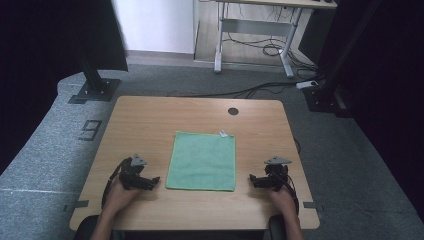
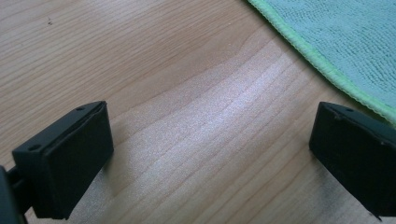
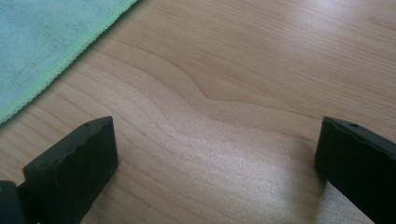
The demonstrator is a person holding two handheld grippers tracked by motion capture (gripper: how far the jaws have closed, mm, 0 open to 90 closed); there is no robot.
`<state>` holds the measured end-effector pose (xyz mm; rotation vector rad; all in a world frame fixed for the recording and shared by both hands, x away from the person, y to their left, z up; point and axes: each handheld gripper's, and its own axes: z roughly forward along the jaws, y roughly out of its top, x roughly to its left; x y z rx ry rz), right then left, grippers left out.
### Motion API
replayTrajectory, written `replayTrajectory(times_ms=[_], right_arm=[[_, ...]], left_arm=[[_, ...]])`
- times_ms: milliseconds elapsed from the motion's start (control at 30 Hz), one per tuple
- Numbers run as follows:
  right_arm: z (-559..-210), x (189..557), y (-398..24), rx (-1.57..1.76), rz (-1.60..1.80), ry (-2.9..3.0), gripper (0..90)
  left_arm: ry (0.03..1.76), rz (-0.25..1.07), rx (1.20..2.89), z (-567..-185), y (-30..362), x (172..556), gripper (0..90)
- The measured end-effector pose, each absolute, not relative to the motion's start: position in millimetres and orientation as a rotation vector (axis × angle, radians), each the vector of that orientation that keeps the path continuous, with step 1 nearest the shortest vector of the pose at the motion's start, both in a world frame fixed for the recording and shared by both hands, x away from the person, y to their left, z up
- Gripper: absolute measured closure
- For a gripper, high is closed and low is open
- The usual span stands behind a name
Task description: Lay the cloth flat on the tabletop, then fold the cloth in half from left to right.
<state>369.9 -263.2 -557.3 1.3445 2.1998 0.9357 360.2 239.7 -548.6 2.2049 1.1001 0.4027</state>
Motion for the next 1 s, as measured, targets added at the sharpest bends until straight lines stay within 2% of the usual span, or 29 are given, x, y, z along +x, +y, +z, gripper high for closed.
replayTrajectory(times_ms=[1000], right_arm=[[-552.5, 365.6, -250.5, 1.322, 0.945, 2.226, 0.0]], left_arm=[[1.130, 0.407, 2.204, -547.5, 233.9, 363.5, 0.0]])
